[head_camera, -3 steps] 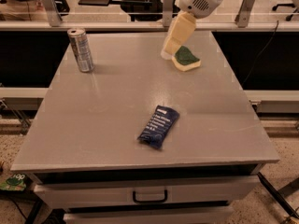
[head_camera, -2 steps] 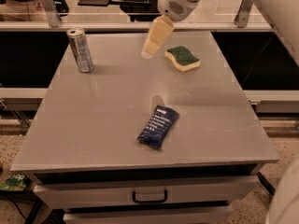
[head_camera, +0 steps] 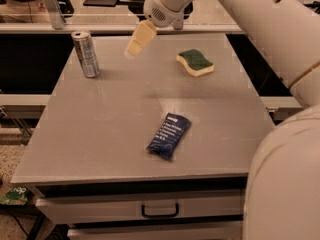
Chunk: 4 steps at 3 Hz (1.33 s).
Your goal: Pick redbull can
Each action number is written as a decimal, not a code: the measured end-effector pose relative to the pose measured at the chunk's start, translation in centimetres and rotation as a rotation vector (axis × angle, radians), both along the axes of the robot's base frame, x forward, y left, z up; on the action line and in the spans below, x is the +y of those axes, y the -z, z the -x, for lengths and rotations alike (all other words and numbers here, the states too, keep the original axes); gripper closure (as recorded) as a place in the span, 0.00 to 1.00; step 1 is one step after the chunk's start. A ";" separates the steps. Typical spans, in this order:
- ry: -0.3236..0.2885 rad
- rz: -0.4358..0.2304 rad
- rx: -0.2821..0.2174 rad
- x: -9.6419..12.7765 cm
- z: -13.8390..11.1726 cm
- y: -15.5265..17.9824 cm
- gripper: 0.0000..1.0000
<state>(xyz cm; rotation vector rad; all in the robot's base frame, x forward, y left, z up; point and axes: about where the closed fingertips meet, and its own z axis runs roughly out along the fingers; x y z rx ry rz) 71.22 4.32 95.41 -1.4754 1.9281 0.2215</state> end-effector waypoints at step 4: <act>-0.160 -0.036 0.029 12.2 -2.5 3.6 0.00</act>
Offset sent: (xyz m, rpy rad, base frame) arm 0.0310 0.1001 -0.0265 0.0502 0.0027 0.1252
